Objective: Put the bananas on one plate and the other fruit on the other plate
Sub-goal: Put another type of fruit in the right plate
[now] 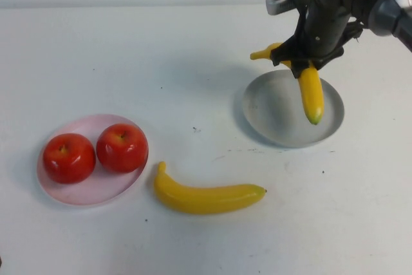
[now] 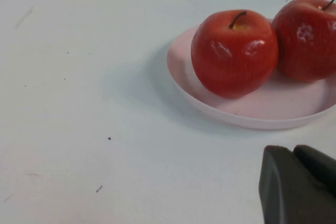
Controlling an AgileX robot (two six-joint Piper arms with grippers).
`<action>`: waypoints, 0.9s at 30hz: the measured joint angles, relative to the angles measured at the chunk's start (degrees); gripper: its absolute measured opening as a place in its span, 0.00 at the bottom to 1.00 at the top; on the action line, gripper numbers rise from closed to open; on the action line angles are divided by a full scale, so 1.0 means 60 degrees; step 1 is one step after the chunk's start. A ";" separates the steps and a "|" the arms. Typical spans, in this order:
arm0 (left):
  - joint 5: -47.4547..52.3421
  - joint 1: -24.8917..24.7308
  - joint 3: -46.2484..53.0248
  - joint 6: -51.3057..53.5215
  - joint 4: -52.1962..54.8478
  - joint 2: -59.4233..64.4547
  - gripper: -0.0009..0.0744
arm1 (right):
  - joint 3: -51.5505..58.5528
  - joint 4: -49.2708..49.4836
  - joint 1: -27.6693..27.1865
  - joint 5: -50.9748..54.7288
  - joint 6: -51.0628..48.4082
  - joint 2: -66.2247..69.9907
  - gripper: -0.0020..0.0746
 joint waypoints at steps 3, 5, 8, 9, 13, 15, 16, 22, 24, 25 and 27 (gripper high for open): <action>0.0000 0.0000 0.0000 0.0000 0.0000 0.0000 0.01 | 0.0352 0.0188 -0.0160 0.0000 0.0017 0.0230 0.40; 0.0000 0.0000 0.0000 0.0000 0.0000 0.0000 0.01 | 0.0478 0.0379 -0.0221 0.0000 0.0017 0.0419 0.40; 0.0000 0.0000 0.0000 0.0000 0.0000 0.0000 0.01 | 0.0530 0.0528 -0.0242 -0.0061 0.0057 0.0546 0.40; 0.0000 0.0000 0.0000 0.0000 0.0000 0.0000 0.01 | 0.0530 0.0568 -0.0242 -0.0078 0.0057 0.0546 0.40; 0.0000 0.0000 0.0000 0.0000 0.0000 0.0000 0.01 | 0.0530 0.0643 -0.0242 -0.0098 0.0057 0.0546 0.46; 0.0000 0.0000 0.0000 0.0000 0.0000 0.0000 0.01 | 0.0530 0.0687 -0.0242 -0.0098 0.0057 0.0546 0.55; 0.0000 0.0000 0.0000 0.0000 0.0000 0.0000 0.01 | 0.0530 0.0710 -0.0242 -0.0098 0.0057 0.0546 0.59; 0.0000 0.0000 0.0000 0.0000 0.0000 0.0000 0.01 | 0.0547 0.0787 -0.0147 -0.0079 -0.0223 -0.0249 0.63; 0.0000 0.0000 0.0000 0.0000 0.0000 0.0000 0.01 | 0.0547 0.0958 0.0053 -0.0063 -0.0839 -0.0622 0.60; 0.0000 0.0000 0.0000 0.0000 0.0000 0.0000 0.01 | 0.0547 0.1102 0.0231 -0.0063 -0.1225 -0.0810 0.59; 0.0000 0.0000 0.0000 0.0000 0.0000 0.0000 0.01 | 0.0547 0.1417 0.0740 -0.0063 -0.2086 -0.1054 0.57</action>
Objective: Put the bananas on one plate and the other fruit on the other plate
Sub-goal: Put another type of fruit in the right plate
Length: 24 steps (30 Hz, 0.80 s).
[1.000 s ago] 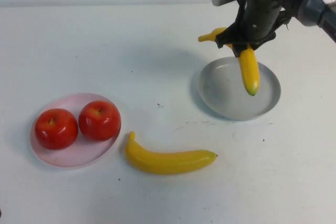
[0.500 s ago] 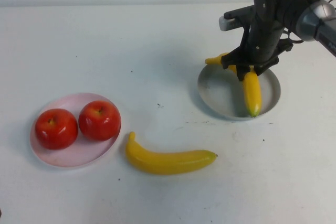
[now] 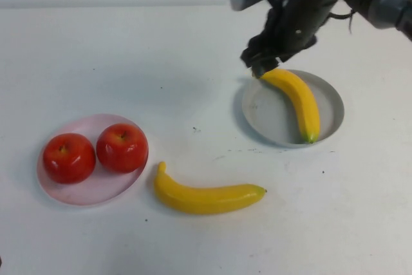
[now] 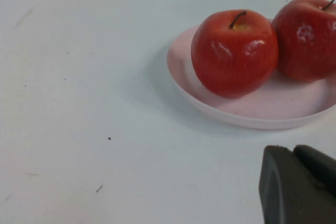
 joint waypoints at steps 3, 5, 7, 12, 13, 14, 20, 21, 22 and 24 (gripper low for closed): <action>0.0000 0.0000 0.0000 0.0000 0.0000 0.0000 0.01 | 0.0000 0.0527 0.0884 0.0000 -0.1357 -0.0136 0.57; 0.0000 0.0000 0.0000 0.0000 0.0000 0.0000 0.01 | 0.0062 0.0788 0.1513 0.0000 -0.1913 -0.0136 0.56; 0.0000 0.0000 0.0000 0.0000 0.0000 0.0000 0.01 | 0.0310 0.0901 0.2003 0.0000 -0.2232 -0.0177 0.56; 0.0000 0.0000 0.0000 0.0000 0.0000 0.0000 0.01 | 0.2103 0.0931 0.2805 -0.0020 -0.2908 -0.0765 0.56; 0.0000 0.0000 0.0000 0.0000 0.0000 0.0000 0.01 | 0.2746 0.0931 0.2953 -0.0020 -0.3252 -0.0977 0.56; 0.0000 0.0000 0.0000 0.0000 0.0000 0.0000 0.01 | 0.3269 0.0965 0.3061 -0.0020 -0.3707 -0.1208 0.56; 0.0000 0.0000 0.0000 0.0000 0.0000 0.0000 0.01 | 0.5261 0.1300 0.3461 -0.0351 -0.5783 -0.2260 0.59; 0.0000 0.0000 0.0000 0.0000 0.0000 0.0000 0.01 | 0.5386 0.1316 0.3462 -0.0480 -0.5866 -0.2304 0.60; 0.0000 0.0000 0.0000 0.0000 0.0000 0.0000 0.01 | 0.5434 0.1316 0.3499 -0.0633 -0.5918 -0.2300 0.61; 0.0000 0.0000 0.0000 0.0000 0.0000 0.0000 0.01 | 0.5496 0.1338 0.3499 -0.0959 -0.5989 -0.2242 0.62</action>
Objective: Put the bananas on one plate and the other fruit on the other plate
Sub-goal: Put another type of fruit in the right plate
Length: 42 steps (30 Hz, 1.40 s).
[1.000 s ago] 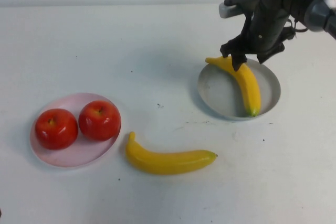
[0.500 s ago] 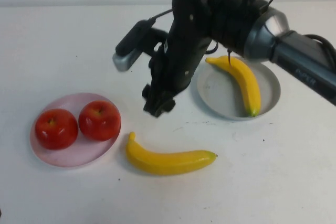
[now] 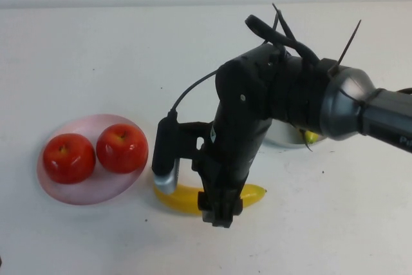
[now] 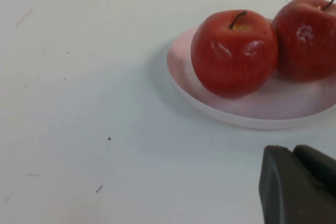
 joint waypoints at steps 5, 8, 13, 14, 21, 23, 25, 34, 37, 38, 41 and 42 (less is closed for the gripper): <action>0.0000 0.0000 0.0000 0.0000 0.0000 0.0000 0.01 | 0.0003 0.0000 0.0000 -0.0947 -0.0041 0.0346 0.63; 0.0000 0.0000 0.0000 0.0000 0.0000 0.0000 0.01 | 0.0003 0.0000 0.0000 -0.1292 -0.0058 0.0718 0.63; 0.0000 0.0000 0.0000 0.0000 0.0000 0.0000 0.01 | -0.0063 0.0000 0.0000 -0.1281 -0.0058 0.1391 0.63; 0.0000 0.0000 0.0000 0.0000 0.0000 0.0000 0.01 | -0.0105 0.0000 0.0000 -0.1223 -0.0058 0.1461 0.63; 0.0000 0.0000 0.0000 0.0000 0.0000 0.0000 0.01 | -0.0533 0.0000 -0.0017 -0.1036 0.0014 0.1565 0.50; 0.0000 0.0000 0.0000 0.0000 0.0000 0.0000 0.01 | -0.0816 0.0000 -0.0055 -0.0930 0.0503 0.1565 0.47; 0.0000 0.0000 0.0000 0.0000 0.0000 0.0000 0.01 | -0.1193 -0.0019 -0.0176 -0.0895 0.1435 0.1546 0.46; 0.0000 0.0000 0.0000 0.0000 0.0000 0.0000 0.01 | -0.2281 -0.1227 -0.1685 -0.1117 0.5566 0.1408 0.46; 0.0000 0.0000 0.0000 0.0000 0.0000 0.0000 0.01 | -0.2281 -0.1599 -0.2256 -0.1336 0.6432 0.1408 0.46; 0.0000 0.0000 0.0000 0.0000 0.0000 0.0000 0.01 | -0.2281 -0.1684 -0.2434 -0.1453 0.6607 0.1425 0.46; 0.0000 0.0000 0.0000 0.0000 0.0000 0.0000 0.01 | -0.2281 -0.1822 -0.2816 -0.1851 0.6814 0.1526 0.46; 0.0000 0.0000 0.0000 0.0000 0.0000 0.0000 0.01 | -0.2281 -0.1842 -0.2955 -0.1948 0.6841 0.1621 0.46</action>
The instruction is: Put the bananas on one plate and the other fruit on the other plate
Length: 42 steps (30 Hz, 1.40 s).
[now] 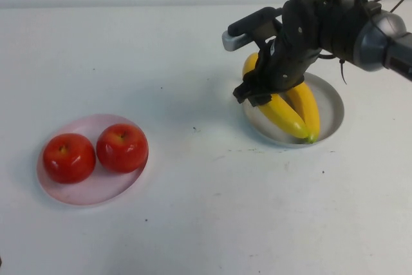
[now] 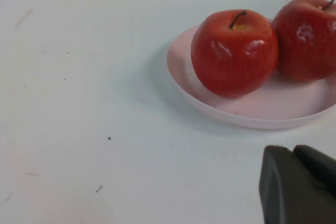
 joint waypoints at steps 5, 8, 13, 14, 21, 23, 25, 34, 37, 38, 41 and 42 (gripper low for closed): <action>0.0000 0.0000 0.0000 0.0000 0.0000 0.0000 0.01 | 0.0000 0.0018 -0.0314 0.0067 0.0078 0.0377 0.47; 0.0000 0.0000 0.0000 0.0000 0.0000 0.0000 0.01 | 0.0000 0.0081 -0.0376 0.0278 0.0078 0.0504 0.55; 0.0000 0.0000 0.0000 0.0000 0.0000 0.0000 0.01 | 0.0000 0.0180 -0.0376 0.0418 0.0078 0.0544 0.84; 0.0000 0.0000 0.0000 0.0000 0.0000 0.0000 0.01 | 0.0000 0.0197 -0.0376 0.0463 0.0078 0.0544 0.87; 0.0000 0.0000 0.0000 0.0000 0.0000 0.0000 0.01 | 0.0018 0.0191 -0.0129 0.1013 0.0099 -0.0215 0.80; 0.0000 0.0000 0.0000 0.0000 0.0000 0.0000 0.01 | 0.0122 0.0191 0.0136 0.1253 0.0099 -0.0791 0.67; 0.0000 0.0000 0.0000 0.0000 0.0000 0.0000 0.01 | 0.0435 0.0245 0.0471 0.1405 0.0159 -0.1478 0.50; 0.0000 0.0000 0.0000 0.0000 0.0000 0.0000 0.01 | 0.2235 0.1282 0.0879 0.2607 0.0264 -0.4569 0.02; 0.0000 0.0000 0.0000 0.0000 0.0000 0.0000 0.01 | 0.2970 0.1629 0.0879 0.2803 0.0264 -0.5538 0.01; 0.0000 0.0000 0.0000 0.0000 0.0000 0.0000 0.01 | 0.3305 0.1741 0.0879 0.2803 0.0264 -0.5886 0.01; 0.0000 0.0000 0.0000 0.0000 0.0000 0.0000 0.01 | 0.4346 0.1923 0.0879 0.2619 0.0115 -0.6860 0.01; 0.0000 0.0000 0.0000 0.0000 0.0000 0.0000 0.01 | 0.4696 0.1968 0.0879 0.2612 0.0115 -0.7189 0.01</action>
